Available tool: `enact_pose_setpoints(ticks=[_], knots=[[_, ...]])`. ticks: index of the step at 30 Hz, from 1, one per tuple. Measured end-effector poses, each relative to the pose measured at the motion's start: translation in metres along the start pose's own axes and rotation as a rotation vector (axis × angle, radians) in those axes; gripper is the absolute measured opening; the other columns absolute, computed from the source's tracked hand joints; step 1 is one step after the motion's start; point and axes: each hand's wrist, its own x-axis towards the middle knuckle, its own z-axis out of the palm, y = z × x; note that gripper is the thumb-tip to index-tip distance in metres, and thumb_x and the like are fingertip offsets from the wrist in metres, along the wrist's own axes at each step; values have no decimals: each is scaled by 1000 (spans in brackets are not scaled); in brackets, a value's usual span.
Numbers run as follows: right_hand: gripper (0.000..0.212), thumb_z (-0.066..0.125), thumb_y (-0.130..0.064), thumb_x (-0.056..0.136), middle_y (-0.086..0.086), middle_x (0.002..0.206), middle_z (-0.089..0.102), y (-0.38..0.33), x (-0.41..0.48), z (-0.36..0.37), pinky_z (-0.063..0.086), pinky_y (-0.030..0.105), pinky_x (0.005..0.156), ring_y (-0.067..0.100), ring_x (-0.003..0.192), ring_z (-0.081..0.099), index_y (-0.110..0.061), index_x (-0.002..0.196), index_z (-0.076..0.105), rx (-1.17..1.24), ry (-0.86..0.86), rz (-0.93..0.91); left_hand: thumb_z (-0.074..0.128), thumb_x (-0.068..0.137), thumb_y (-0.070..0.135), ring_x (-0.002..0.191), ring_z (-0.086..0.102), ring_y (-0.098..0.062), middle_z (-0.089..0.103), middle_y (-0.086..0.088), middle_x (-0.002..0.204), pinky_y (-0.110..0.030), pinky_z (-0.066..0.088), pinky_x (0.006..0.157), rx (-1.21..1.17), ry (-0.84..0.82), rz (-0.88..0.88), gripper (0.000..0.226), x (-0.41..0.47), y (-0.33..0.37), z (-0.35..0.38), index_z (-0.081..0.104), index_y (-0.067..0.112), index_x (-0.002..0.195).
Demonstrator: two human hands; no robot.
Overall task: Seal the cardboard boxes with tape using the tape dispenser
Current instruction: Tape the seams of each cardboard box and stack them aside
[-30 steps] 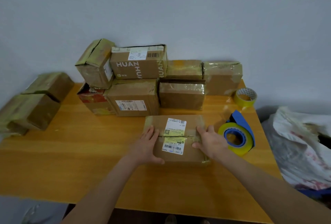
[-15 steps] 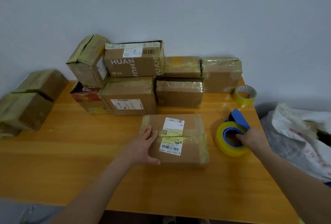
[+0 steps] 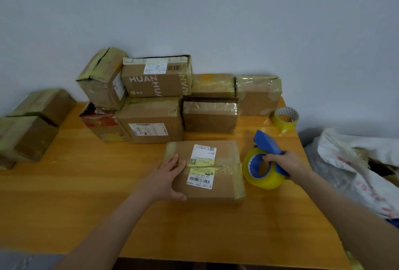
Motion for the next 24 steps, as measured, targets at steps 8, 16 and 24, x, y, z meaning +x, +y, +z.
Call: enact_pose_setpoints(ticks=[8,16,24], knots=[[53,77,-13,75,8,102,58,-38,-27,-8,45,30,59,20,78,57,-8,120,50,-14,20,-182,69,75,60,145,-22,-19,-22,7,157,-45,12,120,-110,-14,24,111,-5,-6,-2,-4,31,153],[72,79,-17,60,-2,111,57,-107,-85,14,49,25,72,15,95,62,-27,124,47,-255,-354,-469,69,78,54,146,-19,-17,-17,8,159,-45,13,119,-89,-11,96,101,-5,-13,2,5,34,153],[59,75,-2,74,2,110,55,-97,-79,72,52,18,69,11,93,60,-19,121,44,-473,-537,-510,73,77,49,145,-20,-10,-13,14,159,-42,18,118,-190,14,149,93,-6,-23,10,20,32,152]])
